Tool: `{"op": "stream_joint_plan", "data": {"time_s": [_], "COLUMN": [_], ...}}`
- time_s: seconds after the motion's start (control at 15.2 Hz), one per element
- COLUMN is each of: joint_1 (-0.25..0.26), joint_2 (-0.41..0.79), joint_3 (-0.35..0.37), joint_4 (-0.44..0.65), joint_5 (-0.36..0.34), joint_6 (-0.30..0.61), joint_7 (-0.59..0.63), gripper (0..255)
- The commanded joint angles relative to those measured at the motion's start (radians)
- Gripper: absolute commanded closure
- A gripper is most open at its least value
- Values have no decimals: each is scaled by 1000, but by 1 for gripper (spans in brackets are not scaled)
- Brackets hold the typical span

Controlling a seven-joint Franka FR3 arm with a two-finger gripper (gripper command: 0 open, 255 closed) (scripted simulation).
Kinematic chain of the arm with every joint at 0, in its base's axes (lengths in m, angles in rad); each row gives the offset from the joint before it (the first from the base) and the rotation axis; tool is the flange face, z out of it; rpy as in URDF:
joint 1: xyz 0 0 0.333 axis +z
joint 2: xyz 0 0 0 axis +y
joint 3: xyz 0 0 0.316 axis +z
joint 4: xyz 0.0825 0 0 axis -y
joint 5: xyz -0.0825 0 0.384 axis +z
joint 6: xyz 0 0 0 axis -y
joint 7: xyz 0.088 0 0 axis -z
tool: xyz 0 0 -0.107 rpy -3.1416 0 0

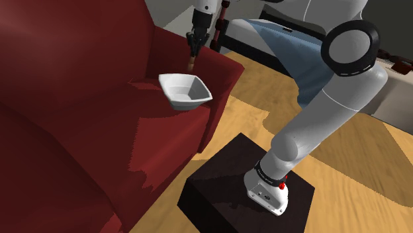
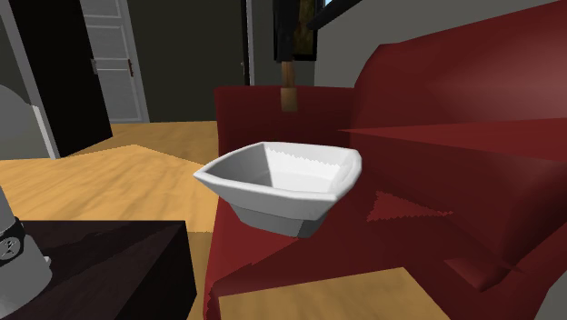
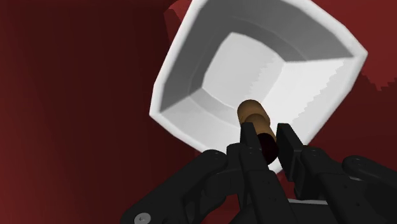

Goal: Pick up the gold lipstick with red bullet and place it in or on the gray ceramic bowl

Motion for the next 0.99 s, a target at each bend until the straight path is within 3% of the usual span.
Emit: {"op": "stream_joint_plan", "data": {"time_s": [0.0,0.92], "joint_1": [1,2], "joint_2": [0,4], "joint_3": [1,2], "joint_4": [-30,-215], "joint_5": [0,0], "joint_6": [30,219], "joint_7": [1,1], "gripper": [255,255]}}
